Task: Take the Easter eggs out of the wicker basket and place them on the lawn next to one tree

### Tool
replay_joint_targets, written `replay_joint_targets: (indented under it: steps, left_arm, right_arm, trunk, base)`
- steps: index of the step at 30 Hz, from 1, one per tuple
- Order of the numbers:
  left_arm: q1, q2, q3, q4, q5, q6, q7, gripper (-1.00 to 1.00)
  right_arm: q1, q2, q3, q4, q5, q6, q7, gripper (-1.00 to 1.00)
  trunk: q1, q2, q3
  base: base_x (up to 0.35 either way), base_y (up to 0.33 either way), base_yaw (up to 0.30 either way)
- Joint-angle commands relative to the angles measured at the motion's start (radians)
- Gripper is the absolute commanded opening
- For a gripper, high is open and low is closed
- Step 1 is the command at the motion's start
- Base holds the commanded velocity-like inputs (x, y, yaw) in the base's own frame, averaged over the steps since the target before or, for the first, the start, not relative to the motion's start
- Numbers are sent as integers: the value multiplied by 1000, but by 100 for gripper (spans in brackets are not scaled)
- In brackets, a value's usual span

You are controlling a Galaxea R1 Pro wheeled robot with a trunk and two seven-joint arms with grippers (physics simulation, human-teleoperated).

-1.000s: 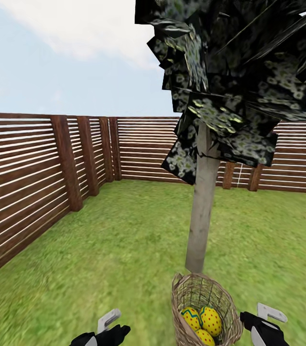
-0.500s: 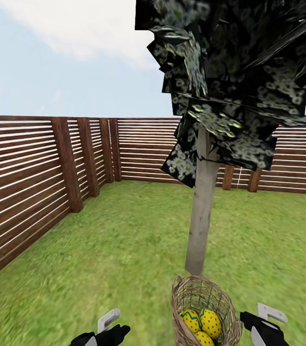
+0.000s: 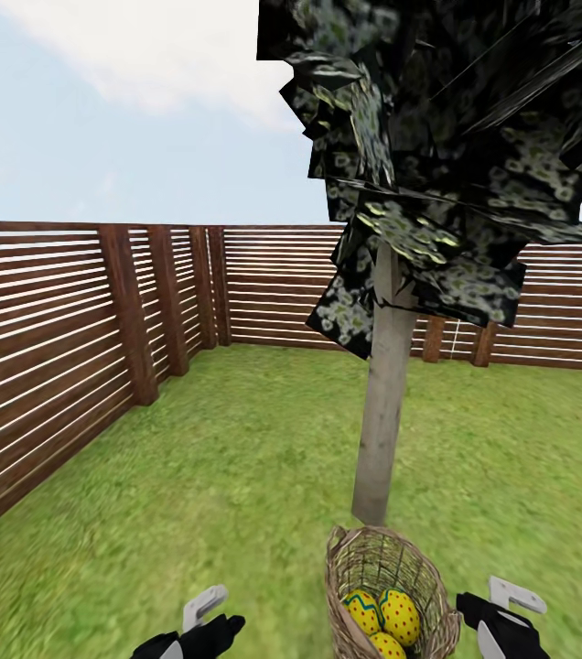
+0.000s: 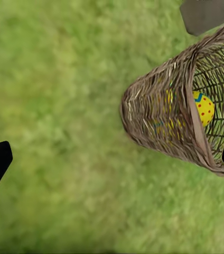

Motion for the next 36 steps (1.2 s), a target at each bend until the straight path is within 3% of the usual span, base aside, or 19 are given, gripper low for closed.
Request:
replay_joint_targets:
  steps: [1,8,19,36]
  left_arm:
    - [0,0,1,-2,10,8,-2,100]
    - [0,0,1,-2,10,5,0,100]
    - [0,0,1,-2,10,4,0,100]
    - [0,0,1,8,10,3,0,100]
  right_arm:
    - [0,0,2,-3,-10,4,-4,100]
    - [0,4,1,-9,-10,3,-6,100]
    - [0,5,0,-9,-10,2,-6,100]
    - [0,3,-2,-9,-12,4,-7,100]
  trunk:
    - [0,-1,-1]
    - [0,-1,-1]
    - [0,-1,-1]
    - [0,-1,-1]
  base:
    - [0,0,41]
    - [0,-48,196]
    - [0,-223,292]
    - [0,-17,282]
